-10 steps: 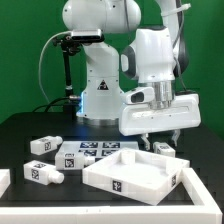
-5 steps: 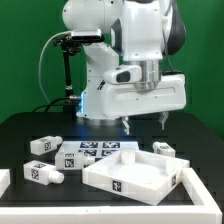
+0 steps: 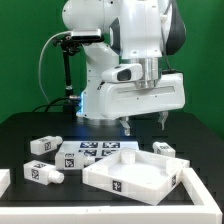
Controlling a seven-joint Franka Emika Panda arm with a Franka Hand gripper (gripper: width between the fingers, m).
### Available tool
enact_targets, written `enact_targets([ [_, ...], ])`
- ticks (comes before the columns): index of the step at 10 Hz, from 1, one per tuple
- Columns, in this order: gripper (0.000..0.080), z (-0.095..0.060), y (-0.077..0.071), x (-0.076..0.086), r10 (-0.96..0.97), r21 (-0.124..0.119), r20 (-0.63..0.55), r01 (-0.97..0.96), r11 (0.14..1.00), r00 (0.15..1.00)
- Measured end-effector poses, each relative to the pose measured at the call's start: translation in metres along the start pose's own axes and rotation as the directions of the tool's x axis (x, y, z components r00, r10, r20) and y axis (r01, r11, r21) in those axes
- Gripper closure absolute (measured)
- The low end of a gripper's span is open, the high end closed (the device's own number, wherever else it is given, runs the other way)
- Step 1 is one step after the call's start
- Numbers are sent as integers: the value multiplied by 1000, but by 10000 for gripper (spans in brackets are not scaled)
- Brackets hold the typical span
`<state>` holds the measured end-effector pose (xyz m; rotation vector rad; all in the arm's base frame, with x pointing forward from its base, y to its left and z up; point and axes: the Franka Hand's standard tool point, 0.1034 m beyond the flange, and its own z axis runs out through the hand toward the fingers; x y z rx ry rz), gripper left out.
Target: Assemble one leg
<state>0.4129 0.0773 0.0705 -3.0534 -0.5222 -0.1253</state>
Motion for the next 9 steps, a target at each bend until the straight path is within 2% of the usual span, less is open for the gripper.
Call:
enact_targets([
  [1, 151, 2, 2, 3, -71, -6, -15, 71, 997, 997],
  [2, 151, 12, 6, 8, -160, -12, -29, 160, 987, 987],
  [4, 151, 26, 19, 22, -336, -12, -27, 335, 942, 942],
  [5, 151, 31, 23, 23, -381, -13, -27, 381, 925, 924],
  [9, 151, 32, 22, 22, -385, -12, -25, 384, 923, 923],
])
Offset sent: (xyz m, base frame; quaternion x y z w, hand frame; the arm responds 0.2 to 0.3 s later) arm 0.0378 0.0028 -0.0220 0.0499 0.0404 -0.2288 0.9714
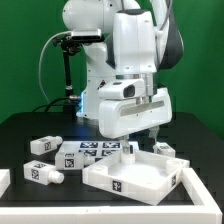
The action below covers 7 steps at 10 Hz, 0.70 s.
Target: Assemble one leg
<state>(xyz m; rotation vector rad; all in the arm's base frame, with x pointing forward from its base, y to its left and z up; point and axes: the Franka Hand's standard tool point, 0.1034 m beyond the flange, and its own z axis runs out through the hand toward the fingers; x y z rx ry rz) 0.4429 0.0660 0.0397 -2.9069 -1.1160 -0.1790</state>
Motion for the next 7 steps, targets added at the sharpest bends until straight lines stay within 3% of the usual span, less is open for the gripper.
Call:
enact_targets([
  [1, 151, 4, -2, 0, -49, -6, -5, 49, 999, 999],
  [3, 151, 14, -11, 0, -70, 7, 5, 70, 998, 998],
  [7, 151, 29, 1, -10, -100, 23, 19, 100, 995, 995],
])
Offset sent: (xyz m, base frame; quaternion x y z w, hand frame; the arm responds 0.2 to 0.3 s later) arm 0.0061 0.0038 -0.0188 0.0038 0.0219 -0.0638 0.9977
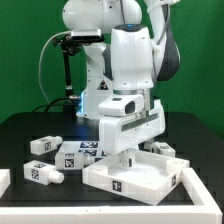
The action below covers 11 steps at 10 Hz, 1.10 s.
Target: Assemble one leg
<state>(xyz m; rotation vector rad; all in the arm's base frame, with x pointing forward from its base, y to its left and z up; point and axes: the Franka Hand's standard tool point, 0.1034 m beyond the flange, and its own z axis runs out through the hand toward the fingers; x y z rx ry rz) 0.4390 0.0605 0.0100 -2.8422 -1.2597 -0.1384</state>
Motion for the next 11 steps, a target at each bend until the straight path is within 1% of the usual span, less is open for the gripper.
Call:
enact_targets([
  [1, 269, 0, 0, 0, 0, 1, 1, 0, 1000, 1000],
  [2, 405, 0, 0, -1, 0, 1, 1, 0, 1000, 1000],
  [3, 405, 1, 0, -1, 0, 1, 1, 0, 1000, 1000],
  [4, 606, 1, -1, -1, 0, 1, 2, 0, 1000, 1000],
  [5, 726, 1, -1, -1, -1, 1, 2, 1, 1000, 1000],
  [6, 726, 1, 0, -1, 3, 1, 2, -3, 1000, 1000],
  [7, 744, 1, 1, -1, -17, 1, 2, 17, 1000, 1000],
  [8, 744, 1, 8, 0, -94, -1, 1, 94, 996, 996],
  [10, 744, 1, 17, 6, -203, 46, 26, 202, 978, 979],
  [11, 744, 1, 18, 6, -251, 57, 34, 249, 967, 967],
])
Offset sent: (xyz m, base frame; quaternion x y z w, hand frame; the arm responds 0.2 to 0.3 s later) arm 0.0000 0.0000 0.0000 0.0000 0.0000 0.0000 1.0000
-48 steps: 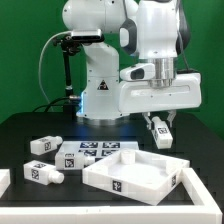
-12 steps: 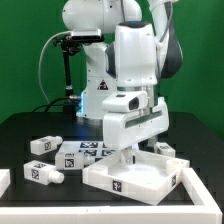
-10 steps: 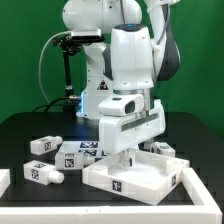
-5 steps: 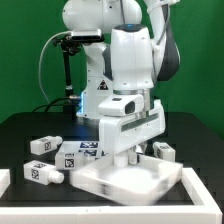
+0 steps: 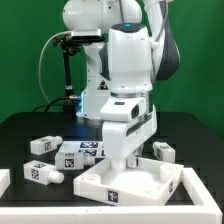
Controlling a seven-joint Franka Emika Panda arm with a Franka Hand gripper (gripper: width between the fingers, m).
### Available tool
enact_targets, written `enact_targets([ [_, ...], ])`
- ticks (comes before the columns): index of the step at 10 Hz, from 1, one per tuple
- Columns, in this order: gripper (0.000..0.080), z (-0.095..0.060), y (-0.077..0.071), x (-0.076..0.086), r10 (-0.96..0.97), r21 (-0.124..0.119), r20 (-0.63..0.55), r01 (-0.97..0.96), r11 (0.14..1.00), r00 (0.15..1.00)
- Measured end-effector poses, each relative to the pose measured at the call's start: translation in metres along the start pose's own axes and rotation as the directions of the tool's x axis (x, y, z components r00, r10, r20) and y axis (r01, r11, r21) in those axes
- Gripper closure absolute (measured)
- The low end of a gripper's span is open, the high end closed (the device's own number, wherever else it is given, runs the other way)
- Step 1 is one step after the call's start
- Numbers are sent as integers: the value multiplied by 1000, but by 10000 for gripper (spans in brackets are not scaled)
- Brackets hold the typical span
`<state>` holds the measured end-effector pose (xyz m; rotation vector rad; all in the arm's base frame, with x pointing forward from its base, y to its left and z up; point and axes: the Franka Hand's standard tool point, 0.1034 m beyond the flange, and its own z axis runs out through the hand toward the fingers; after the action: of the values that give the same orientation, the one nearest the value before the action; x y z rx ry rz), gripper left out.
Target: Assemble one leg
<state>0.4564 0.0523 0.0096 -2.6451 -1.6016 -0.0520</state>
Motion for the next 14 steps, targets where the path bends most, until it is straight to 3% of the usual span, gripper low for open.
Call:
enact_targets([
  [5, 744, 0, 1, -1, -27, 0, 2, 27, 1000, 1000],
  [6, 744, 0, 11, -4, -169, -10, -4, 169, 986, 986],
  [7, 744, -1, 20, -2, -227, 2, -7, 227, 974, 974],
  [8, 744, 0, 28, -1, -271, 35, 3, 270, 962, 963],
  [9, 744, -1, 36, 2, -305, 89, 15, 302, 949, 952],
  [14, 742, -2, 44, 1, -365, 65, 13, 363, 929, 931],
])
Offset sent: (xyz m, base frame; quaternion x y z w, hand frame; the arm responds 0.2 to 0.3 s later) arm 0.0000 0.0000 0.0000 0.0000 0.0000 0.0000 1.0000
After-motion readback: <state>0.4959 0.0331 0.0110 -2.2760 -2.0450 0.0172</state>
